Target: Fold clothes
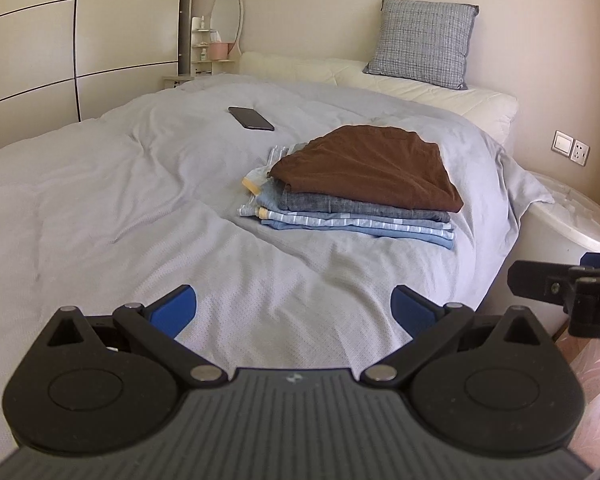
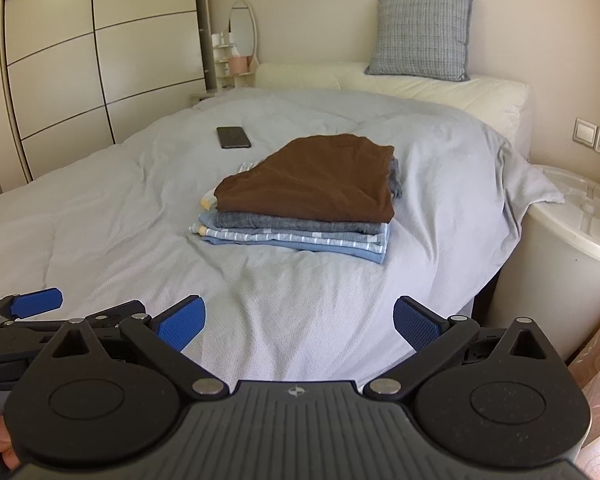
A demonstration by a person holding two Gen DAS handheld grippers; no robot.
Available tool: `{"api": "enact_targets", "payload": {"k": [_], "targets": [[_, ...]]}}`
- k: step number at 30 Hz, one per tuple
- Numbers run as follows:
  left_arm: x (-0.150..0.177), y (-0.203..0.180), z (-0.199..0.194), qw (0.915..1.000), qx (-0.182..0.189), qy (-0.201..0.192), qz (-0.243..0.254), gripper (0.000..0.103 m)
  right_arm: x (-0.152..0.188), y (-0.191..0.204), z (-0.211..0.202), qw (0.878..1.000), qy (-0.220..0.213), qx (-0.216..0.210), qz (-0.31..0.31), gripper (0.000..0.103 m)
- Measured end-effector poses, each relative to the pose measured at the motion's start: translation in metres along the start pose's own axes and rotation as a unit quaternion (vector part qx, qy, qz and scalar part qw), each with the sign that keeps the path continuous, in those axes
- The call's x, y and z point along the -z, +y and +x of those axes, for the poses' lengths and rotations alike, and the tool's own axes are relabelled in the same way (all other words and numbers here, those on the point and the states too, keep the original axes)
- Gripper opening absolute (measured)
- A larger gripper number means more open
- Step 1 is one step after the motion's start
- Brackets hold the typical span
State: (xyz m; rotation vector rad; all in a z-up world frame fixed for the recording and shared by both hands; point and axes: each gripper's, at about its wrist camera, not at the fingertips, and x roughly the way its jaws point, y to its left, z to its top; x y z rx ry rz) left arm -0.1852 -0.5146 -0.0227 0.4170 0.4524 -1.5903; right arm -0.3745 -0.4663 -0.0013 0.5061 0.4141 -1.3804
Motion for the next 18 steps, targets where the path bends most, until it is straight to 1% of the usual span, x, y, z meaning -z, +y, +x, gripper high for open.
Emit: {"api": "enact_targets", "payload": {"k": [18], "targets": [[-0.0017,-0.0061,0.0094,0.9999,-0.003,0.013,0.009,0.102,0.0002,-0.0072,0.0055,1.0,0.007,0.001,0.009,0.103]]}}
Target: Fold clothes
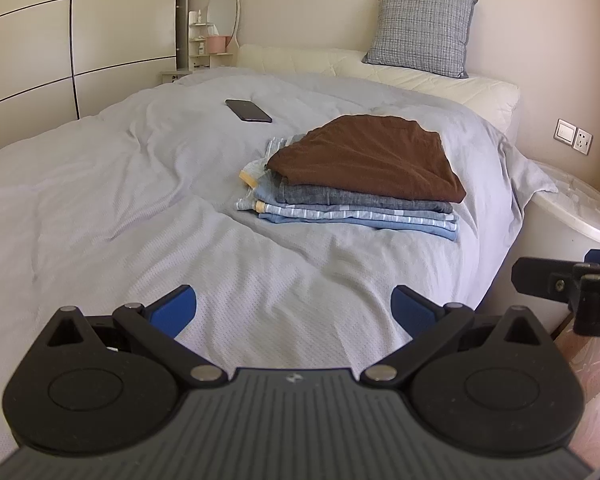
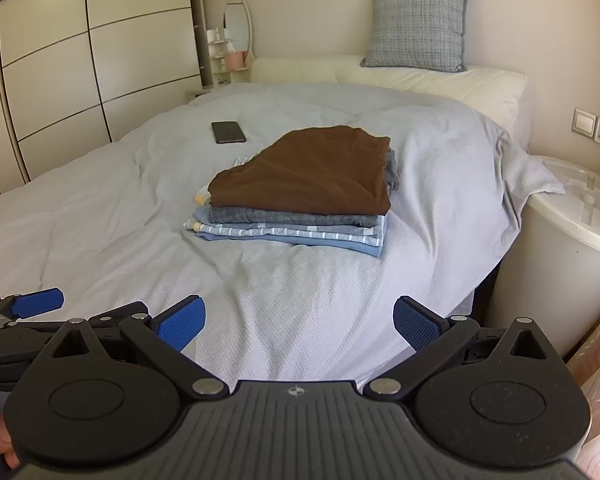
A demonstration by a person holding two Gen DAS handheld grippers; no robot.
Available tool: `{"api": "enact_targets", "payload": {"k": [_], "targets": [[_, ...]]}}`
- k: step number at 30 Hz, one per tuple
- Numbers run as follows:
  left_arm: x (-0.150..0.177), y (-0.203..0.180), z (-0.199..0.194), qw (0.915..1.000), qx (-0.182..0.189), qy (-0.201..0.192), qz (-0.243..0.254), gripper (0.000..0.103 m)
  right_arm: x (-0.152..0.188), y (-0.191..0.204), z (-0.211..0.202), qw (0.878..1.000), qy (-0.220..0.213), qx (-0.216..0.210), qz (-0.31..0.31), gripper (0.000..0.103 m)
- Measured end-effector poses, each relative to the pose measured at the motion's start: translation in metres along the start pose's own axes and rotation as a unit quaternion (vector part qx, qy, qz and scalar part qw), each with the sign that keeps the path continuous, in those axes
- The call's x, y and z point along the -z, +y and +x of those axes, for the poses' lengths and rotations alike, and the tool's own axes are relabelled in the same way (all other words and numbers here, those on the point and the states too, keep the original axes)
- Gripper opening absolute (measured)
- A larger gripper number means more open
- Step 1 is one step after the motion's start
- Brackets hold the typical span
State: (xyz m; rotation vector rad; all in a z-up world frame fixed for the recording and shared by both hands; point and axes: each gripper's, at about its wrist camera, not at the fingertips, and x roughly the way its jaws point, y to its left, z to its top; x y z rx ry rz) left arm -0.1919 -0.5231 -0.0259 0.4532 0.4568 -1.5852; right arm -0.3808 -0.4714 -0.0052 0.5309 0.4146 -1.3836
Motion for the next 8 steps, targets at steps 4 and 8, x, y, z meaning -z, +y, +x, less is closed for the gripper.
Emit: {"api": "enact_targets", "payload": {"k": [4,8], "targets": [[-0.0003,-0.0008,0.0003,1.0,0.001,-0.001,0.003,0.102,-0.0002,-0.0011,0.0008,1.0,0.001,0.0,0.002,0.103],[-0.0004,-0.0011,0.0004,1.0,0.001,-0.005,0.001,0.102,-0.0006,-0.0018,0.0001,1.0,0.0,0.0,0.002,0.103]]}}
